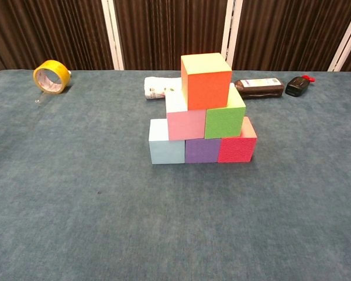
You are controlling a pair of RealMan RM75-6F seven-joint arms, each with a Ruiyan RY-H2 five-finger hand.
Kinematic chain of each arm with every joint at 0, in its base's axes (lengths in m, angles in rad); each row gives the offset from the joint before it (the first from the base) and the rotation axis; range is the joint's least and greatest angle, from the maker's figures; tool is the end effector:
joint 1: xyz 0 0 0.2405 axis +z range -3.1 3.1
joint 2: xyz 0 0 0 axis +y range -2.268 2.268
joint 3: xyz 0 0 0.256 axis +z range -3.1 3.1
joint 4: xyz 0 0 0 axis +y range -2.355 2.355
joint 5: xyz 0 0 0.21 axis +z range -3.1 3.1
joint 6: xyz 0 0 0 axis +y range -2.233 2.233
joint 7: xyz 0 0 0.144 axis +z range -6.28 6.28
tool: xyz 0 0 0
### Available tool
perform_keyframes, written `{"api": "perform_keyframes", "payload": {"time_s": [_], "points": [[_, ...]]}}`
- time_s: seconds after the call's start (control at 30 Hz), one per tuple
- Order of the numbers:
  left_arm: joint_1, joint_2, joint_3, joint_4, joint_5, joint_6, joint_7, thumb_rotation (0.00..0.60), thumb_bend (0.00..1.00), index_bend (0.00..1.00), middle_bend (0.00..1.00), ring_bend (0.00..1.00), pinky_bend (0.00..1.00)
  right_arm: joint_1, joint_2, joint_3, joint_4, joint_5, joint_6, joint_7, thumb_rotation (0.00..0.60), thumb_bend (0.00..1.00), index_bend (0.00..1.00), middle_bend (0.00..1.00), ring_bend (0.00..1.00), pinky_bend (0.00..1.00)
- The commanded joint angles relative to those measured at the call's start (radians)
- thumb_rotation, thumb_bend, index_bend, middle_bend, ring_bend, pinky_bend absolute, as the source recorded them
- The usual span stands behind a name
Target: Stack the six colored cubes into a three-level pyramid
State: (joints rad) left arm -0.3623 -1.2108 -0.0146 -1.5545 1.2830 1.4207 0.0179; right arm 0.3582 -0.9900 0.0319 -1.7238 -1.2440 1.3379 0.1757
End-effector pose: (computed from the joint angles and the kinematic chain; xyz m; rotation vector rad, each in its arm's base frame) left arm -0.2885 0.2589 0.1321 -1.4093 -0.9143 -0.9557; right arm -0.2818 -0.2555 0.1820 1.3401 -1.0903 1.0124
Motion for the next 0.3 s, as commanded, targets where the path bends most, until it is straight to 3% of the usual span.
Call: {"api": "perform_keyframes", "payload": {"time_s": [0.03, 0.3], "points": [[0.073, -0.001, 0.025, 0.020, 0.039, 0.087, -0.022, 0.600, 0.40, 0.08, 0.00, 0.00, 0.00, -0.100, -0.021, -0.043, 0.086, -0.100, 0.116, 0.077, 0.600, 0.21, 0.02, 0.06, 0.00, 0.14], [0.184, -0.025, 0.063, 0.011, 0.110, 0.191, 0.000, 0.600, 0.40, 0.09, 0.00, 0.00, 0.00, -0.239, -0.097, -0.083, 0.177, -0.232, 0.292, 0.121, 0.600, 0.21, 0.01, 0.06, 0.00, 0.11]]}}
